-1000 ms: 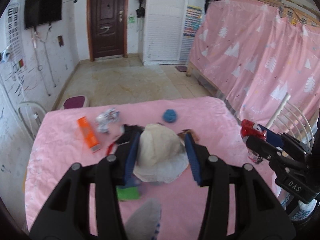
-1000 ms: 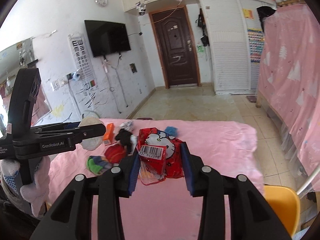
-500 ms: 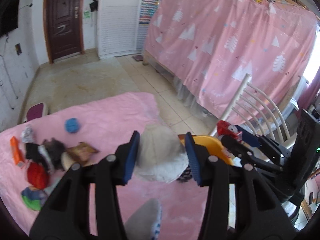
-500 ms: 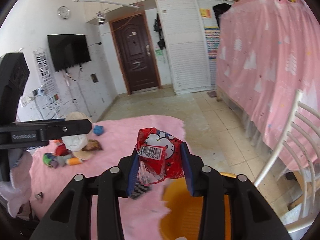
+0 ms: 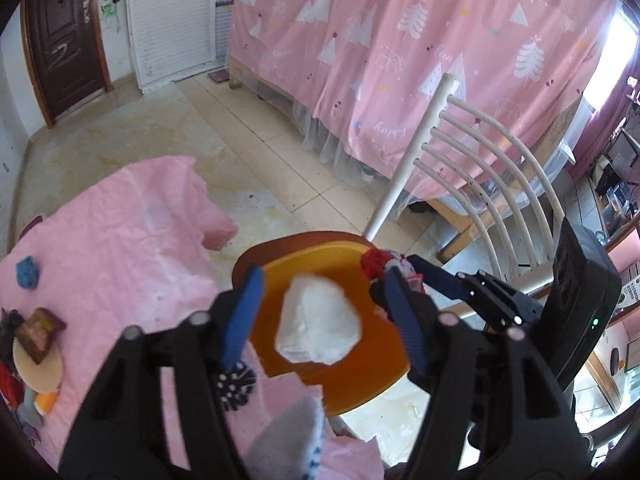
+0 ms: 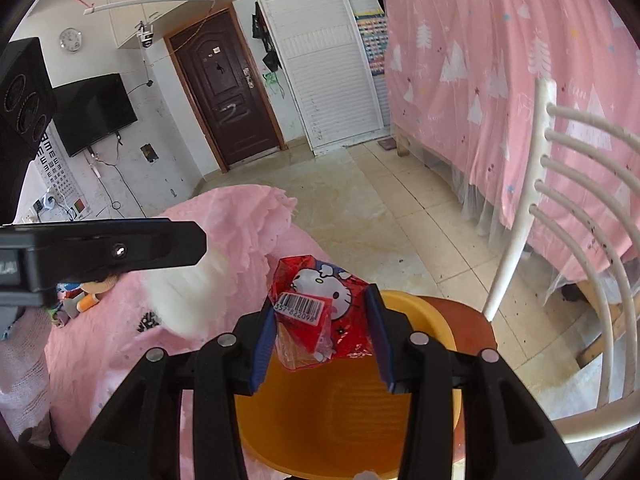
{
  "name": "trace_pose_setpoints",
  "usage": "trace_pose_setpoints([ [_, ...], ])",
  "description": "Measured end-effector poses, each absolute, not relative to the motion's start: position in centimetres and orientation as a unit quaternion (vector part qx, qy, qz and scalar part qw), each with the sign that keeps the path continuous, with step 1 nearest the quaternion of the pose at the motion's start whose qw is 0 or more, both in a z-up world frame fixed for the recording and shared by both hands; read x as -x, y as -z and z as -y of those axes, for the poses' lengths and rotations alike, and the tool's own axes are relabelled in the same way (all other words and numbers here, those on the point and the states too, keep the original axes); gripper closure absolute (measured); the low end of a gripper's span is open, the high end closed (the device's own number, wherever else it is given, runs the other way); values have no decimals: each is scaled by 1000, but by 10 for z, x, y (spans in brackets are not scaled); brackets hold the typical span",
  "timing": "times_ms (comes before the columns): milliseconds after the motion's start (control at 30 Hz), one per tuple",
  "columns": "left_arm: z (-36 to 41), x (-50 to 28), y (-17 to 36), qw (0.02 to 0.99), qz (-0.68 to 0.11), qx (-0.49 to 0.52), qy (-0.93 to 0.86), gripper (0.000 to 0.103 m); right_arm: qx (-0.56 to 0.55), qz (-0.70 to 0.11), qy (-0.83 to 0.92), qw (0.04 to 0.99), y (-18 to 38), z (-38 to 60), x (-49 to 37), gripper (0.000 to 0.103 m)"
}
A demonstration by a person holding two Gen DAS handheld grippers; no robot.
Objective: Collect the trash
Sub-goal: 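Carry the ball and snack bag to the orange bin while both grippers open to drop them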
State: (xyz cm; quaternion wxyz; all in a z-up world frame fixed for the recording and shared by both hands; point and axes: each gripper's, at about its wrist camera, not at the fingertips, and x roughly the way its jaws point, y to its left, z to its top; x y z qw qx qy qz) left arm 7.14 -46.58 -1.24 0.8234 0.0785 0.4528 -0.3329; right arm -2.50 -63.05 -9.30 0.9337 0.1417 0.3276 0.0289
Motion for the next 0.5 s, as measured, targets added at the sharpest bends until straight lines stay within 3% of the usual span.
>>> trace_pose_setpoints([
  [500,416,-60,-18,845,-424,-61,321,38,-123,-317,-17,940,67,606,22,49],
])
